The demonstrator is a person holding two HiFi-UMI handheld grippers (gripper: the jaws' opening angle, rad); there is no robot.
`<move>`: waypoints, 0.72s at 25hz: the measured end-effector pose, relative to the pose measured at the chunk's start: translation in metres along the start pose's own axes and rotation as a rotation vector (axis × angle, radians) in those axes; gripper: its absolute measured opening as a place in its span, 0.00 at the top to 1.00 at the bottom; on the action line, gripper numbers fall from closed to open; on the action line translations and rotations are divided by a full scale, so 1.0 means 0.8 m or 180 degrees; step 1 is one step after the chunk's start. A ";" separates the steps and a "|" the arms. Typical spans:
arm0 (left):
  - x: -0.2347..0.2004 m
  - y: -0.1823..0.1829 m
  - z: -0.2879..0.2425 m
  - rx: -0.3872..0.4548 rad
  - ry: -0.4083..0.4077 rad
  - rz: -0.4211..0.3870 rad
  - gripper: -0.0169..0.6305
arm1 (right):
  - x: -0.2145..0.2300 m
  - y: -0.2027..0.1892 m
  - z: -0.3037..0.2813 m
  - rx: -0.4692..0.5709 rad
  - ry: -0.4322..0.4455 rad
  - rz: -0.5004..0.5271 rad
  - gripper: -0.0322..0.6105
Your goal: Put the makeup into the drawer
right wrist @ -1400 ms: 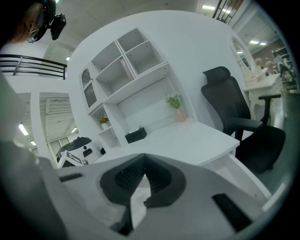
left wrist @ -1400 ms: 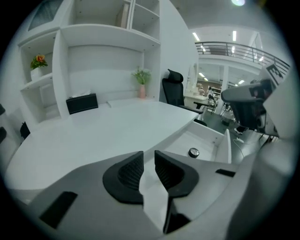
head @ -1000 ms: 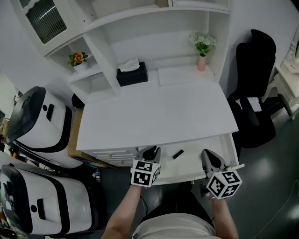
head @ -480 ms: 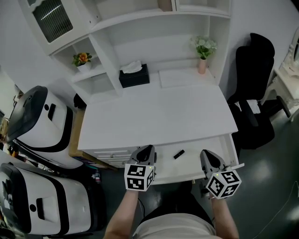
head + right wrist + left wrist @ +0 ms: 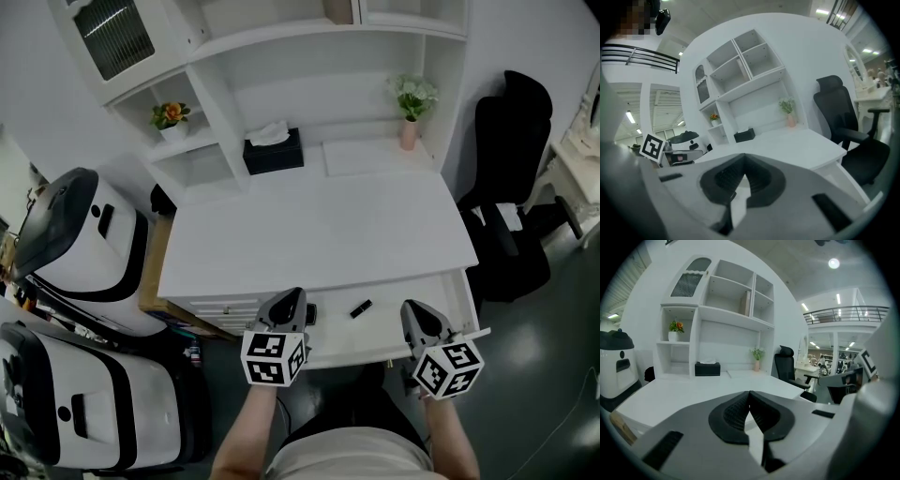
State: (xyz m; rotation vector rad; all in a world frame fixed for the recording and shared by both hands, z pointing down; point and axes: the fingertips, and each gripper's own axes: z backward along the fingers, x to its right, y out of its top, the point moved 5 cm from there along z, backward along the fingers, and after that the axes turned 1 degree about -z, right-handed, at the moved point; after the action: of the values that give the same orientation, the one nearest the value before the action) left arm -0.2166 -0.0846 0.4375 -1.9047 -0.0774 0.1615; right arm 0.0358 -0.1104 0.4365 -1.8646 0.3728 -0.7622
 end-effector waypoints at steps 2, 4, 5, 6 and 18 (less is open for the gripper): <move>-0.001 0.002 0.003 0.0026 0.0007 0.0013 0.97 | -0.002 0.000 0.001 -0.0002 0.0002 0.0030 0.95; -0.003 0.003 0.005 0.0042 0.0017 0.0020 0.97 | -0.004 0.000 0.001 -0.0005 -0.0004 0.0049 0.95; -0.004 0.003 0.006 0.0047 0.0021 0.0024 0.97 | -0.004 0.000 0.001 -0.0007 -0.0010 0.0055 0.95; -0.005 0.003 0.007 0.0052 0.0025 0.0031 0.97 | -0.004 0.000 0.001 -0.0009 -0.0017 0.0060 0.95; -0.007 0.008 0.013 0.0098 0.0023 0.0103 0.97 | -0.002 0.001 0.003 -0.0049 -0.0096 0.0096 0.95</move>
State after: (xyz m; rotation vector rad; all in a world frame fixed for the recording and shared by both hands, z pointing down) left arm -0.2240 -0.0782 0.4286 -1.8764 -0.0391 0.1768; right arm 0.0364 -0.1086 0.4346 -1.8787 0.3876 -0.7117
